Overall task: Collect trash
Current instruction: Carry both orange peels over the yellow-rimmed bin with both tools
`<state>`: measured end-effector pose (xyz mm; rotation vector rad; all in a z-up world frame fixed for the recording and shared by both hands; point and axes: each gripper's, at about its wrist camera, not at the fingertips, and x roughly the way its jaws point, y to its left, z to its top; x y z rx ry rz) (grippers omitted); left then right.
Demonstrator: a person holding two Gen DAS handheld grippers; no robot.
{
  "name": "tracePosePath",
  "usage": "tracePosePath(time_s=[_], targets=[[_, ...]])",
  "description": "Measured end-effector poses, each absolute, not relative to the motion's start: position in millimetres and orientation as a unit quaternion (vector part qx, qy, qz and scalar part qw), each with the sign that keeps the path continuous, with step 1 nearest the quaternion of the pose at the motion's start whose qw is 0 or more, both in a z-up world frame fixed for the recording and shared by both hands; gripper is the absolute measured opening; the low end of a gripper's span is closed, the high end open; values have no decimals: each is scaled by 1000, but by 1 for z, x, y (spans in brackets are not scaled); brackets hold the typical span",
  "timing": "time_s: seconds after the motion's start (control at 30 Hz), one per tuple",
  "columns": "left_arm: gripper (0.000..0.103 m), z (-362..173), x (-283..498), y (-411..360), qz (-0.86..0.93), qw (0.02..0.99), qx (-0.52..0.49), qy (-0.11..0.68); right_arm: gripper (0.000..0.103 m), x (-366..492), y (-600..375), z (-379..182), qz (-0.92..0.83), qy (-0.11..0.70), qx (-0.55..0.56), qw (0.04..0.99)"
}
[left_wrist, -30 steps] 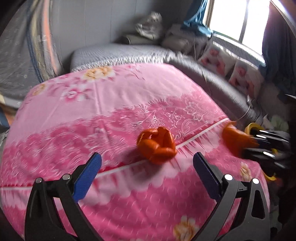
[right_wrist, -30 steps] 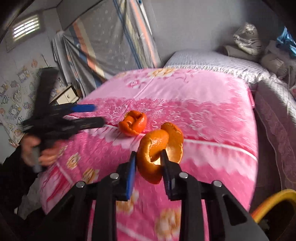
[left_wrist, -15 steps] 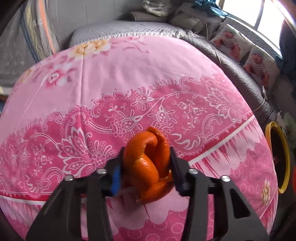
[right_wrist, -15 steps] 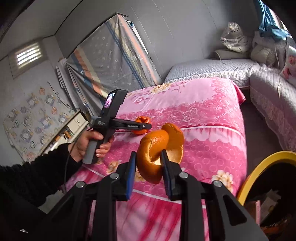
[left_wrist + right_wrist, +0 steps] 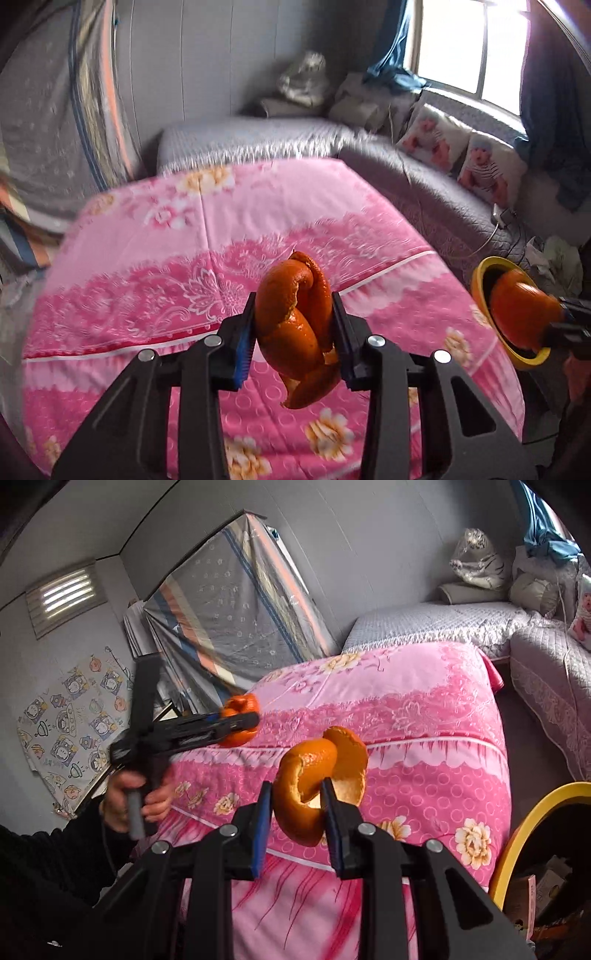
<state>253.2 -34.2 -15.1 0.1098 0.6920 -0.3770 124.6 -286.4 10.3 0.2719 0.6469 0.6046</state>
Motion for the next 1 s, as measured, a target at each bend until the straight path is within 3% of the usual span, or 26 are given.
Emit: tracePosePath(time_s=[0.5,1.0], targets=[[35,45,180,-120,-239,939,85,233,25,89,-366,38,189,231,172,939],[36,34,168,-272,-317,923,119,183,25,59,-471,-21,-14,228,204,952]])
